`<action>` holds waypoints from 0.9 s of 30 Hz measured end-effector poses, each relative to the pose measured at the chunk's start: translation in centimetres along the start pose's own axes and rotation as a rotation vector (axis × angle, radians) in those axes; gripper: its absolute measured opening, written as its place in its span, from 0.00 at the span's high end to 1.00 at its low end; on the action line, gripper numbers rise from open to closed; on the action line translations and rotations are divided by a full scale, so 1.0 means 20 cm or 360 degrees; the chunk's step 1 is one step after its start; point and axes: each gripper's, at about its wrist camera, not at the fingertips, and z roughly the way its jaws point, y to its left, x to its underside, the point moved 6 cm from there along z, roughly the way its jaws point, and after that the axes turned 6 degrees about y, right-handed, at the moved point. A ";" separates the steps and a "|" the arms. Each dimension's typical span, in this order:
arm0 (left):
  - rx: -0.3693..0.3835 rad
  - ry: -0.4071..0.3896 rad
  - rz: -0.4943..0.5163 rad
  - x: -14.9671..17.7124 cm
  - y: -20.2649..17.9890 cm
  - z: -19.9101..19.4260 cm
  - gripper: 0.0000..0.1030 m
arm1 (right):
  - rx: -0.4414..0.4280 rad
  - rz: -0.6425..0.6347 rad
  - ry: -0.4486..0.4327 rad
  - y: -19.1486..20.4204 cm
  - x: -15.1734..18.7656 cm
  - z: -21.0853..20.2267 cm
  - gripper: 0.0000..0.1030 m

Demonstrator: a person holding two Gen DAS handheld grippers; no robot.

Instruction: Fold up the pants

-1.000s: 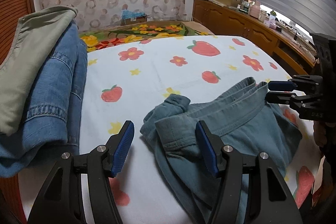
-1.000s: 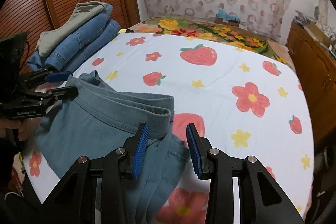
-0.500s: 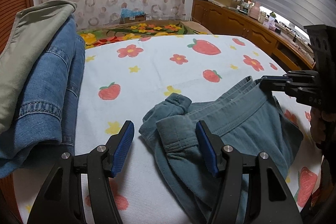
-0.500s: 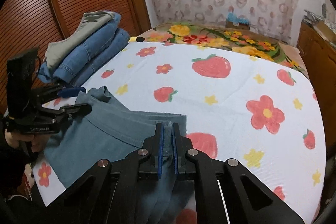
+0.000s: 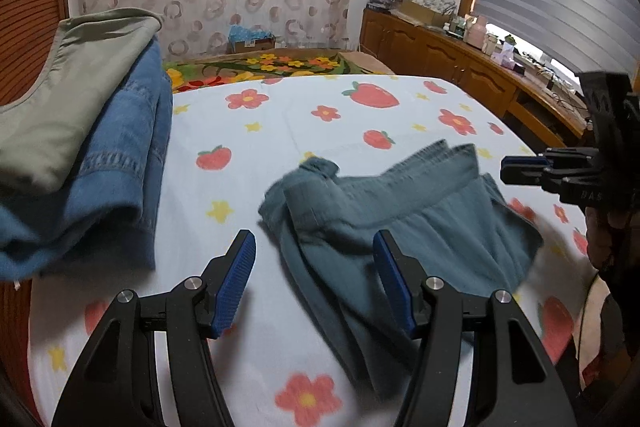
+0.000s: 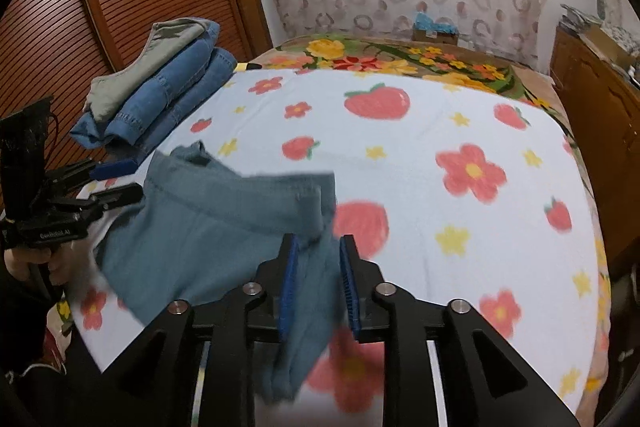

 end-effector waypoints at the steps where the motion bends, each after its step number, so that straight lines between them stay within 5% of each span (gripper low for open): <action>1: 0.0007 -0.0003 -0.0001 0.02 -0.01 -0.01 0.40 | 0.0007 0.0003 0.0003 0.00 0.02 -0.02 0.75; 10: 0.0108 0.0003 0.0006 0.18 -0.11 -0.10 0.48 | -0.0024 0.0039 0.0006 0.07 0.22 -0.15 0.74; 15: 0.0156 0.0015 0.0009 0.24 -0.17 -0.12 0.61 | -0.0029 0.0034 0.0015 0.10 0.30 -0.16 0.74; 24: 0.0162 0.0053 0.0008 0.29 -0.19 -0.06 0.68 | -0.0025 0.0066 0.0024 0.09 0.33 -0.13 0.74; 27: 0.0171 0.0037 0.0003 0.29 -0.19 -0.07 0.82 | -0.0066 0.0056 0.0003 0.11 0.34 -0.12 0.90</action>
